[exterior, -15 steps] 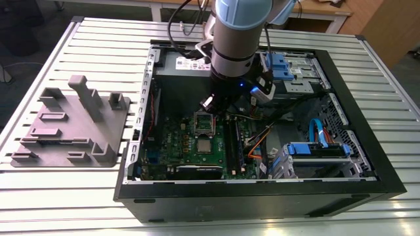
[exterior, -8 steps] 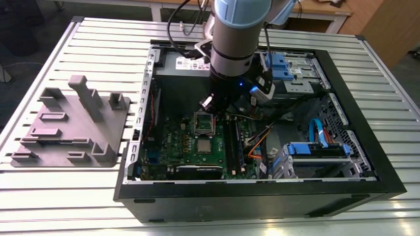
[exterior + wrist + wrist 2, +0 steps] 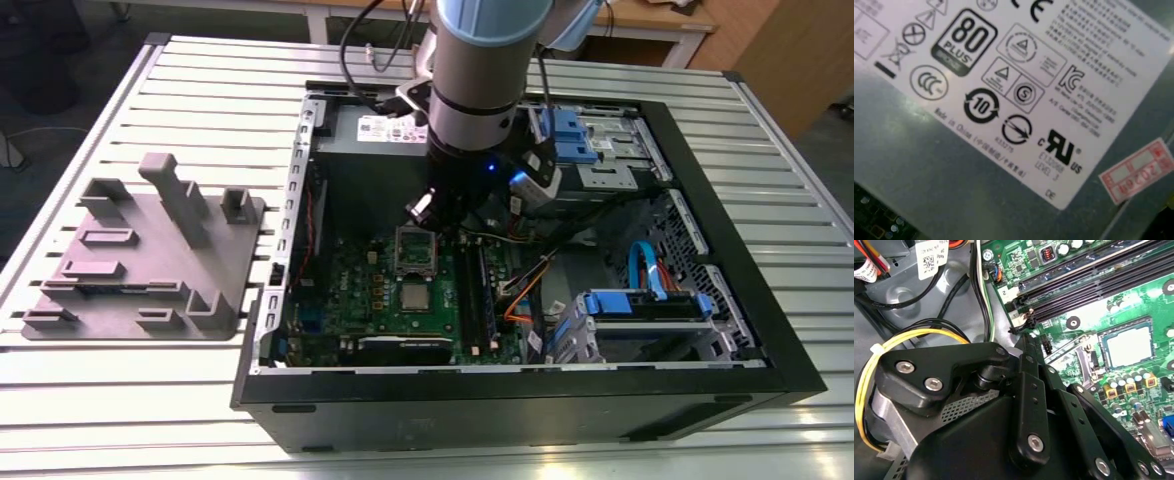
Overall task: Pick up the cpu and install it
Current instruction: 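Close the cpu cover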
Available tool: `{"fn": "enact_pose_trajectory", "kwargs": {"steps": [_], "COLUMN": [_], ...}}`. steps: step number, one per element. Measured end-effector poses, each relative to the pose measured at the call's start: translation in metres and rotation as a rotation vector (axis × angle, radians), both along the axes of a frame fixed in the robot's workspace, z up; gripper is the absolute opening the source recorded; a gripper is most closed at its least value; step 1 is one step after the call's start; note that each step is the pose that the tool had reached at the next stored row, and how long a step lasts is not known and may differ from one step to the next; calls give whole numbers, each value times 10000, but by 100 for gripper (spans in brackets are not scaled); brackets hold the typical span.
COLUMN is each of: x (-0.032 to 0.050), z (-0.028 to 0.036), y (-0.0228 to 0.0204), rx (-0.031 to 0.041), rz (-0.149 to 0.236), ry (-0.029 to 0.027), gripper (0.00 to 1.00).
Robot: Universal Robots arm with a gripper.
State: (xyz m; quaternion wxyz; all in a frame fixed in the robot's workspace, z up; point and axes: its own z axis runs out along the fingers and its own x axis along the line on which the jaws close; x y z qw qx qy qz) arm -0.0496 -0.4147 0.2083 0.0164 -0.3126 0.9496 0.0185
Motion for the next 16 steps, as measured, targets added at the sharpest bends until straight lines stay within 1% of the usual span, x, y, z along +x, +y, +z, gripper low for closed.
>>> {"fn": "enact_pose_trajectory", "kwargs": {"steps": [4, 10, 14, 16], "x": [0, 0, 0, 0], "z": [32, 94, 113, 114], "y": [-2, -5, -6, -7], "rx": [-108, -237, -296, -302], "rz": [0, 0, 0, 0], "ry": [5, 10, 10, 10], "gripper": [10, 10, 10, 10]}}
